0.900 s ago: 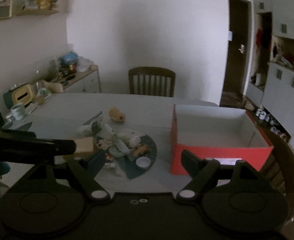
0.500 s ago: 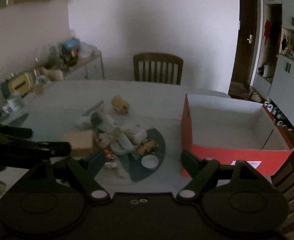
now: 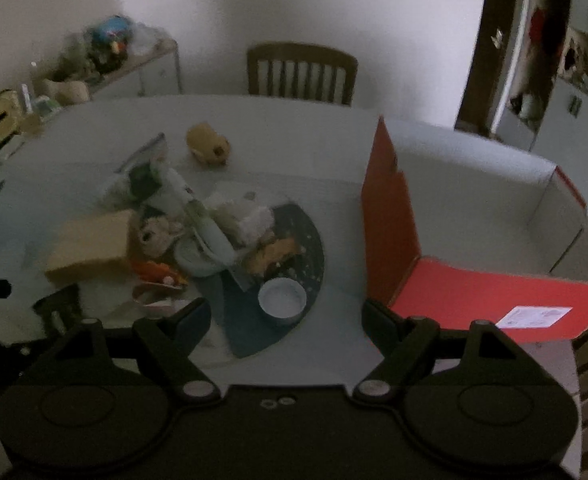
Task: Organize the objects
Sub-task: 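Grasp the black snack packet with the left tool while the right tool grasps the white bowl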
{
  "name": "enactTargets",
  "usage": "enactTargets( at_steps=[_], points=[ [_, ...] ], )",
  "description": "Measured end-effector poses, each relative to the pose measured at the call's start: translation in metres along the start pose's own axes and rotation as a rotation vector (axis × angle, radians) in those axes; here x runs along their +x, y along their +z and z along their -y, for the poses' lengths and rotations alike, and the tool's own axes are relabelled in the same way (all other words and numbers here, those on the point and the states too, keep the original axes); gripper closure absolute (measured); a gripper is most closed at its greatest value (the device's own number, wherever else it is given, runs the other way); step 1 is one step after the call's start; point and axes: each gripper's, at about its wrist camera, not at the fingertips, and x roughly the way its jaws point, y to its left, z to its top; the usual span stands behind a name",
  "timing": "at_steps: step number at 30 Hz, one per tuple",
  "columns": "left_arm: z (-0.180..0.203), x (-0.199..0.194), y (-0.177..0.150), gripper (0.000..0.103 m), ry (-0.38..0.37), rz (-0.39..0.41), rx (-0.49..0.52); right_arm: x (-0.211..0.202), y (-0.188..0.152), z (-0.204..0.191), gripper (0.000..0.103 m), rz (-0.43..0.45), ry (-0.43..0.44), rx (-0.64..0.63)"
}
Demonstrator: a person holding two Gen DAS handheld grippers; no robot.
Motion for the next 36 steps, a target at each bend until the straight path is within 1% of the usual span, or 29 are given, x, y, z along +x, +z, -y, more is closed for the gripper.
enactTargets(
  at_steps=[4, 9, 15, 18, 21, 23, 25, 28, 30, 31, 32, 33, 34, 36],
  points=[
    [-0.005, 0.013, 0.000, 0.001, -0.024, -0.025, 0.016, 0.021, 0.002, -0.005, 0.022, -0.036, -0.018, 0.027],
    [-0.009, 0.025, 0.000, 0.001, -0.051, -0.064, 0.036, 0.042, 0.006, -0.015, 0.022, -0.051, -0.054, 0.006],
    [-0.014, 0.033, 0.001, 0.001, -0.078, -0.078, 0.062, 0.066, 0.006, -0.010, 0.023, -0.097, -0.062, 0.025],
    [-0.015, 0.036, 0.002, 0.007, -0.095, -0.088, 0.074, 0.076, 0.006, -0.010, 0.023, -0.117, -0.059, 0.026],
    [-0.013, 0.036, 0.001, 0.009, -0.100, -0.079, 0.099, 0.084, 0.005, -0.009, 0.024, -0.142, -0.049, 0.042],
    [-0.013, 0.036, 0.002, 0.013, -0.110, -0.072, 0.109, 0.087, 0.005, -0.008, 0.025, -0.153, -0.047, 0.051],
    [-0.011, 0.035, 0.002, 0.019, -0.114, -0.067, 0.127, 0.087, 0.005, -0.007, 0.027, -0.154, -0.034, 0.064],
    [-0.008, 0.034, 0.003, 0.026, -0.124, -0.059, 0.145, 0.088, 0.006, -0.006, 0.032, -0.155, -0.022, 0.068],
    [-0.009, 0.034, 0.003, 0.030, -0.126, -0.056, 0.140, 0.088, 0.007, -0.006, 0.045, -0.151, -0.012, 0.066],
    [-0.009, 0.033, 0.003, 0.034, -0.129, -0.054, 0.141, 0.088, 0.008, -0.006, 0.047, -0.149, -0.009, 0.062],
    [-0.009, 0.033, 0.004, 0.035, -0.132, -0.052, 0.141, 0.087, 0.009, -0.006, 0.053, -0.149, -0.009, 0.059],
    [-0.010, 0.033, 0.004, 0.038, -0.135, -0.051, 0.138, 0.087, 0.010, -0.006, 0.063, -0.150, -0.013, 0.058],
    [-0.010, 0.033, 0.005, 0.041, -0.139, -0.050, 0.134, 0.086, 0.010, -0.006, 0.065, -0.150, -0.017, 0.059],
    [-0.012, 0.033, 0.006, 0.045, -0.150, -0.049, 0.128, 0.085, 0.011, -0.007, 0.065, -0.157, -0.024, 0.056]
  ],
)
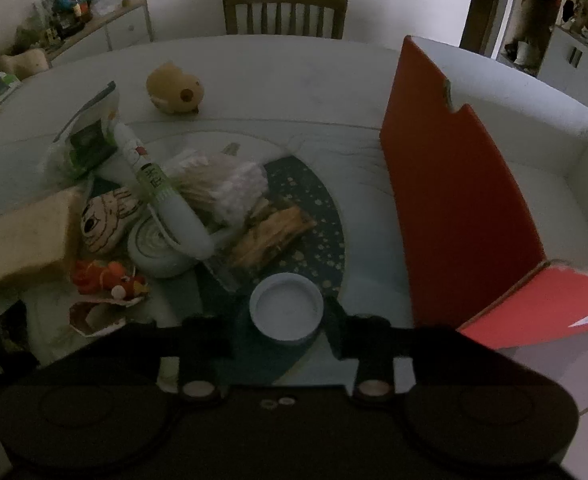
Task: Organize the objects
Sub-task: 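Grasp the black snack packet with the left tool while the right tool grasps the white bowl, then carry the black packet and white bowl with both tools into the red shoebox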
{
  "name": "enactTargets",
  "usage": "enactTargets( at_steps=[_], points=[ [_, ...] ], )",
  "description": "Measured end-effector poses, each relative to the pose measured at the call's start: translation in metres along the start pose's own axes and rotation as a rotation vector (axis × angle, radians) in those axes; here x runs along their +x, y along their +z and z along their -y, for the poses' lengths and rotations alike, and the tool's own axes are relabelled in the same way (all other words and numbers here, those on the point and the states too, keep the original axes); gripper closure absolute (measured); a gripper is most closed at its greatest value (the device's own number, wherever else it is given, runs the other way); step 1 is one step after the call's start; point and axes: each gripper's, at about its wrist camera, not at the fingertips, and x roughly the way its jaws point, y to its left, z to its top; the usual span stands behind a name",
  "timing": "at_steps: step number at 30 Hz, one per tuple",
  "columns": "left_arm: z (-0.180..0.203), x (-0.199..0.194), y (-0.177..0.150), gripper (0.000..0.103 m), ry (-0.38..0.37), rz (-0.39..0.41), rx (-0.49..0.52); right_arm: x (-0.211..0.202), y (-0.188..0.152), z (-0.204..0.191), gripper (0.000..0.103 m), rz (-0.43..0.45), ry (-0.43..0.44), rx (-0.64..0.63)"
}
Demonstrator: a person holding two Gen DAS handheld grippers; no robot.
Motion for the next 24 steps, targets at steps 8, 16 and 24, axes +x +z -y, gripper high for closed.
enactTargets(
  at_steps=[8, 16, 24],
  points=[
    [-0.003, -0.003, 0.003, 0.051, -0.054, 0.002, -0.006, -0.022, -0.002, 0.000, 0.065, 0.031, -0.009, 0.000],
    [-0.006, -0.019, 0.016, 0.051, -0.099, 0.035, -0.005, -0.059, -0.005, -0.005, 0.065, 0.040, 0.007, 0.006],
    [0.013, -0.044, 0.042, 0.051, -0.130, 0.113, 0.121, -0.100, 0.003, -0.002, 0.065, 0.087, 0.004, 0.038]
  ],
)
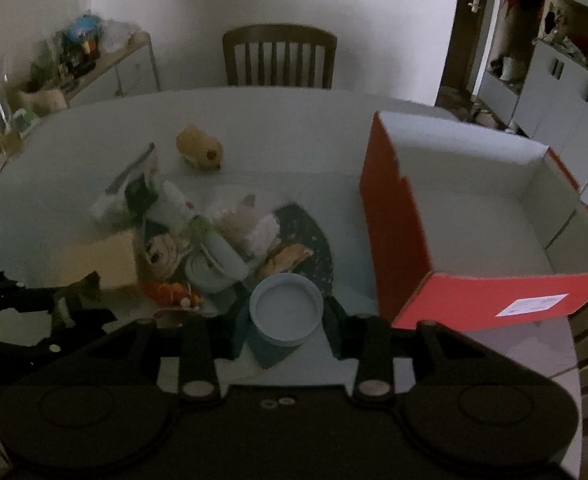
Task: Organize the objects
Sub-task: 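Carry the black packet and white bowl with both tools into the red shoebox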
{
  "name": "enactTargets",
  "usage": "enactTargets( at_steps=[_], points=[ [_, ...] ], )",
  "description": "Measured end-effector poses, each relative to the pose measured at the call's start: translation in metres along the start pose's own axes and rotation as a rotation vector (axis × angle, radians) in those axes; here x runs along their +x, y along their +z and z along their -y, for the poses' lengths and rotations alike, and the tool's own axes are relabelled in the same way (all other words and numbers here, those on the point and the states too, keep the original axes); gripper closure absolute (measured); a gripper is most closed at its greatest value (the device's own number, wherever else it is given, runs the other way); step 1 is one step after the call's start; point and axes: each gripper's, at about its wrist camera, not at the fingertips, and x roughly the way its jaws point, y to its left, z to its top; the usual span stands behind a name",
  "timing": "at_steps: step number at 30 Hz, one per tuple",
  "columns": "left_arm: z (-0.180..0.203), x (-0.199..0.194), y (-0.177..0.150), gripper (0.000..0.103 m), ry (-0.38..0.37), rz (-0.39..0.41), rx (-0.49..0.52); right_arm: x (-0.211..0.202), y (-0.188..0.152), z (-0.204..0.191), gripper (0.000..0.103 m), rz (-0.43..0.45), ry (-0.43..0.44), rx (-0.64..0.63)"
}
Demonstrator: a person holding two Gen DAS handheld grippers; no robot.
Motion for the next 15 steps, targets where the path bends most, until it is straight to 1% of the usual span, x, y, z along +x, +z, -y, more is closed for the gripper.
enactTargets(
  at_steps=[7, 9, 15],
  points=[
    [0.028, -0.008, 0.034, 0.051, -0.021, 0.055, 0.075, -0.025, 0.015, 0.021, 0.065, 0.058, -0.009, 0.015],
    [0.037, -0.006, 0.043, 0.051, -0.036, 0.065, 0.080, -0.029, 0.020, 0.033, 0.065, 0.074, -0.014, 0.021],
    [0.078, 0.003, 0.074, 0.051, -0.035, 0.087, 0.086, -0.036, 0.028, 0.074, 0.065, 0.104, -0.004, 0.008]
  ],
)
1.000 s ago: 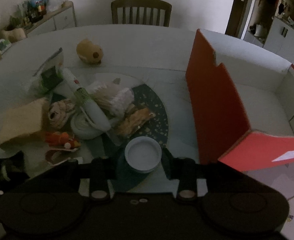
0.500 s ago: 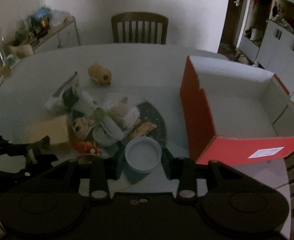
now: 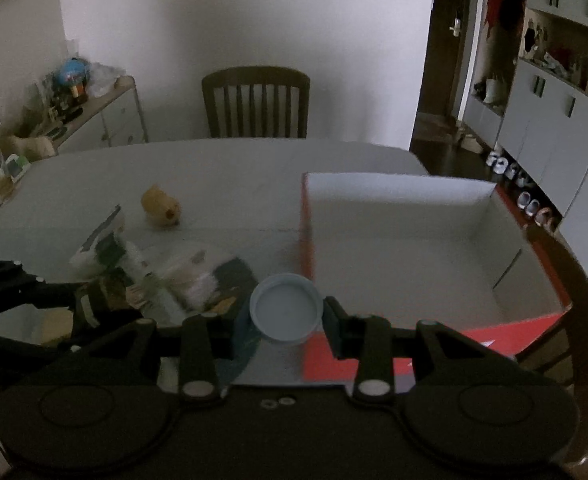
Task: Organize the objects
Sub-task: 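Carry the black packet and white bowl with both tools into the red shoebox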
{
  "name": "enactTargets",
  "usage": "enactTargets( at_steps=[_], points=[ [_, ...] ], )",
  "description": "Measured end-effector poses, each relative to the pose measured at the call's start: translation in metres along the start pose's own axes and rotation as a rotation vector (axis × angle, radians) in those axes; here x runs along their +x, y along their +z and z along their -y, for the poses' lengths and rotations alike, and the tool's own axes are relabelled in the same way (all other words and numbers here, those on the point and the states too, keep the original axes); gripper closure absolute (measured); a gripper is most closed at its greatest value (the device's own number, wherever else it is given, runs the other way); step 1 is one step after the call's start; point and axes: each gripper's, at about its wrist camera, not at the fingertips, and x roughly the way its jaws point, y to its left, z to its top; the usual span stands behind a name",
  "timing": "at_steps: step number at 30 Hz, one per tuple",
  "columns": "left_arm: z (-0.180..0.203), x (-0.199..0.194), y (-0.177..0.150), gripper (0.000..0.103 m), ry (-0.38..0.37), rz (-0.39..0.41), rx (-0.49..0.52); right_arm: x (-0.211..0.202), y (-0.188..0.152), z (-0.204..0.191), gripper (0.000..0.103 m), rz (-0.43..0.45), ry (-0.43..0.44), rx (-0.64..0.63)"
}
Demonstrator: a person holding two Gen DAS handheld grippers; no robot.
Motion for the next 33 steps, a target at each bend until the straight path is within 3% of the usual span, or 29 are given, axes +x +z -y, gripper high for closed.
enactTargets(
  at_steps=[10, 19, 26, 33],
  points=[
    [0.069, 0.045, 0.049, 0.051, 0.000, -0.013, 0.046, 0.008, 0.013, 0.074, 0.065, 0.008, 0.016, -0.039],
    [0.103, 0.091, 0.091, 0.051, -0.002, -0.045, 0.081, 0.025, 0.014, 0.127, 0.065, -0.003, -0.018, -0.053],
    [0.115, 0.143, 0.119, 0.051, -0.009, -0.127, 0.120, 0.049, 0.016, 0.161, 0.065, -0.046, -0.027, -0.031],
    [0.125, 0.201, 0.126, 0.051, -0.017, -0.267, 0.149, 0.085, 0.012, 0.172, 0.065, -0.124, -0.009, -0.114]
  ],
)
